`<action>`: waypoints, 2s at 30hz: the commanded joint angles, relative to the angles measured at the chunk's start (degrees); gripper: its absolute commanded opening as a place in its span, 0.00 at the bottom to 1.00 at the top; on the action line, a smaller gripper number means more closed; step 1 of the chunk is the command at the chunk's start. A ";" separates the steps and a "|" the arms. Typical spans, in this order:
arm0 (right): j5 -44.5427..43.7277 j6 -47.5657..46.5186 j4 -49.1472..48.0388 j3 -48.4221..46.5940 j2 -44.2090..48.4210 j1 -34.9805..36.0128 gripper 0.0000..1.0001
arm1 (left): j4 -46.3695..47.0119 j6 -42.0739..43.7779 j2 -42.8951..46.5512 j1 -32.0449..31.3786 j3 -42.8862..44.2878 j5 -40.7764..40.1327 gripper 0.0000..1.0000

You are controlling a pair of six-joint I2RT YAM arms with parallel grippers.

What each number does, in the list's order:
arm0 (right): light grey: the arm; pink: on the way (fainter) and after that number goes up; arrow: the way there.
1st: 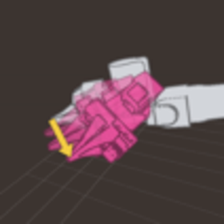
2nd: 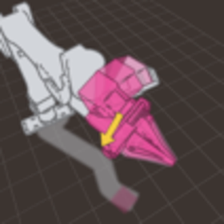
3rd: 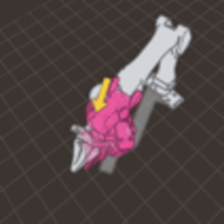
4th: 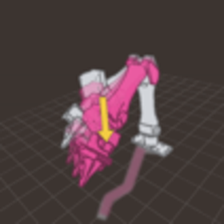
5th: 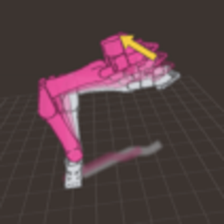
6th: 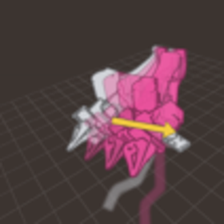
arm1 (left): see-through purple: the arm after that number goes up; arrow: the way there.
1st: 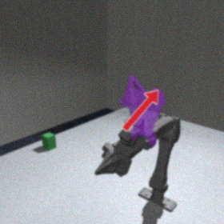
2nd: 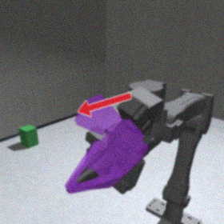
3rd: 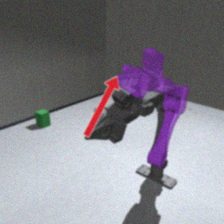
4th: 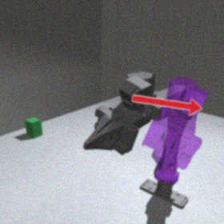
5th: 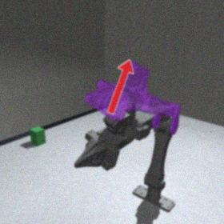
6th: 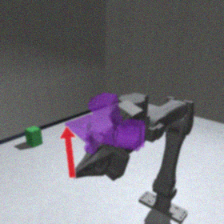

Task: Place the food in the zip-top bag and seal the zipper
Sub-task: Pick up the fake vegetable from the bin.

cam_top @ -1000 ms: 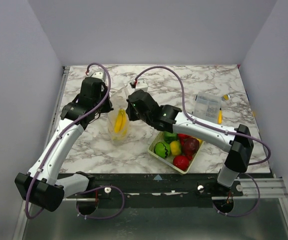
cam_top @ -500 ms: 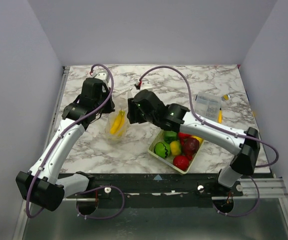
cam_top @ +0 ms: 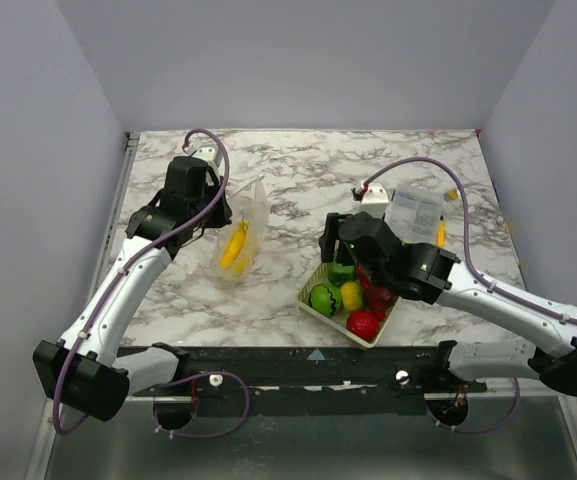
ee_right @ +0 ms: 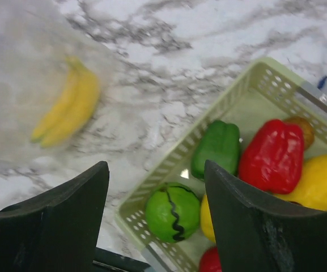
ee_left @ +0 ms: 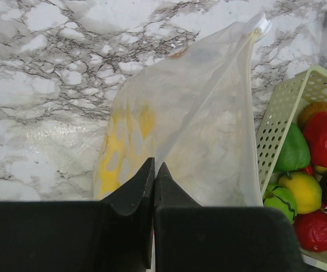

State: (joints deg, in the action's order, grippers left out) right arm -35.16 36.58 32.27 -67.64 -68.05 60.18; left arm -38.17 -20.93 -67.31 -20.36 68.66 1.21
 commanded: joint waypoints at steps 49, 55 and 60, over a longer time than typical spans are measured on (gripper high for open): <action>1.11 5.85 -3.18 11.29 -9.05 -8.94 0.28 | 2.13 0.07 -0.46 0.67 -0.81 5.41 0.00; 3.84 -5.73 -12.30 14.63 -0.69 -8.94 0.01 | 2.15 -0.08 -0.39 0.67 -0.90 6.23 0.00; 12.92 -13.08 -23.89 14.25 2.15 -8.94 0.01 | 2.35 -0.08 -0.18 0.76 -0.99 7.00 0.00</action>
State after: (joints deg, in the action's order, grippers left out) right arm -30.15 31.53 20.18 -53.98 -67.51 51.29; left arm -36.93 -20.99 -67.79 -19.92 68.07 6.17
